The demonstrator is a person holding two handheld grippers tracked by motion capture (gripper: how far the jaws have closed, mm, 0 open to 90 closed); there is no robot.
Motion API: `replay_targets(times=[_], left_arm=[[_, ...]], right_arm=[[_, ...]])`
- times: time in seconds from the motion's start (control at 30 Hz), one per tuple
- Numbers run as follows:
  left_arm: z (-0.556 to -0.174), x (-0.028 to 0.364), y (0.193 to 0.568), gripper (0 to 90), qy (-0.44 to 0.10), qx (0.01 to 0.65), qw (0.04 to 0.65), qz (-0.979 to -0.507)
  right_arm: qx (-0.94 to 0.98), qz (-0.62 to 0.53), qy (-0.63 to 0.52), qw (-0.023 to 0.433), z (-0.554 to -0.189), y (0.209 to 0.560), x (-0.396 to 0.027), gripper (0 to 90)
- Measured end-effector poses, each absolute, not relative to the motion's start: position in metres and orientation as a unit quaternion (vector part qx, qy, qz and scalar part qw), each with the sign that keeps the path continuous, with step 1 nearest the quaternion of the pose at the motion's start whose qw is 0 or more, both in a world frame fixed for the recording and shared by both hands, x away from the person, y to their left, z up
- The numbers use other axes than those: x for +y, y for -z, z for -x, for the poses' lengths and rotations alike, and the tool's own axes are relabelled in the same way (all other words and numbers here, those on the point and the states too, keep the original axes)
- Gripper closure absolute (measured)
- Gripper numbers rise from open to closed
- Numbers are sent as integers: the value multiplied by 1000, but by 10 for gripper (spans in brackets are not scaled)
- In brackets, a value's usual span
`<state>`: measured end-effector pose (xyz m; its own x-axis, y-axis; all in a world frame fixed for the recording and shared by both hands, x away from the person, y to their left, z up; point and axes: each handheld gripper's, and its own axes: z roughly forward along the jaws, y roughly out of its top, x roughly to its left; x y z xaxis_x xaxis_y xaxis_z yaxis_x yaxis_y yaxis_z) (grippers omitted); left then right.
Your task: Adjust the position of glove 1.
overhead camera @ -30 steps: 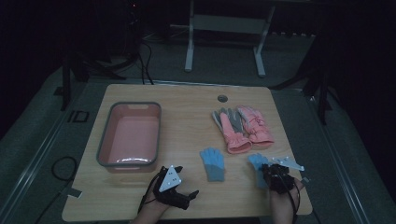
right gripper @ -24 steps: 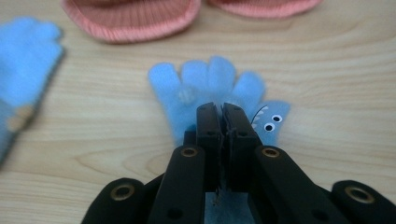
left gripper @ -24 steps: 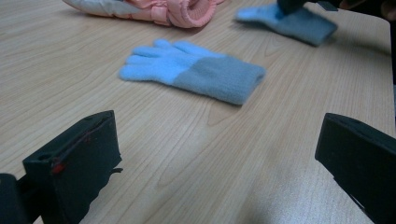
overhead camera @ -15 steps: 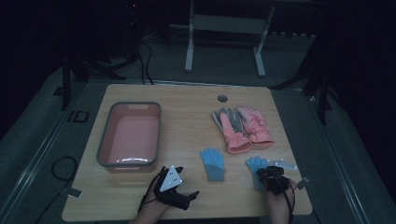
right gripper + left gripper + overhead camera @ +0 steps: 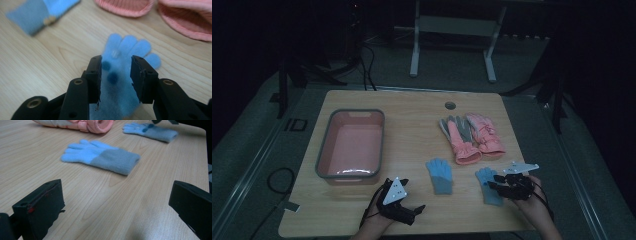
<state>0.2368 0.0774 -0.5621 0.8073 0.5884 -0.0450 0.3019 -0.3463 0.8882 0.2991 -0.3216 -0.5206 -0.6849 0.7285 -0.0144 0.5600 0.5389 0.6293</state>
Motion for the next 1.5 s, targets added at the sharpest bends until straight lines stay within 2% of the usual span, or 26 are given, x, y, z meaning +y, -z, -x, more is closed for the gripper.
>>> replay_targets(times=[0.2,0.3,0.47,0.8,1.1,1.27,1.5], left_arm=[[-237,78,562,0,-140,278,501,-808],[-238,77,562,0,-140,274,499,-810],[-238,77,562,0,-142,275,499,-809],[-238,78,562,0,-143,278,500,-807],[-238,77,562,0,-143,278,497,-809],[-238,76,562,0,-143,278,496,-810],[-238,77,562,0,-142,278,498,-809]], right_arm=[[867,-376,-297,136,-297,539,-320,616],[864,-372,-306,147,-294,541,-322,655],[852,-384,-317,160,-291,544,-324,803],[832,-421,-323,160,-289,540,-323,860],[811,-407,-376,187,-286,474,-314,860],[813,-388,-383,204,-290,444,-293,860],[826,-347,-400,196,-298,419,-251,860]])
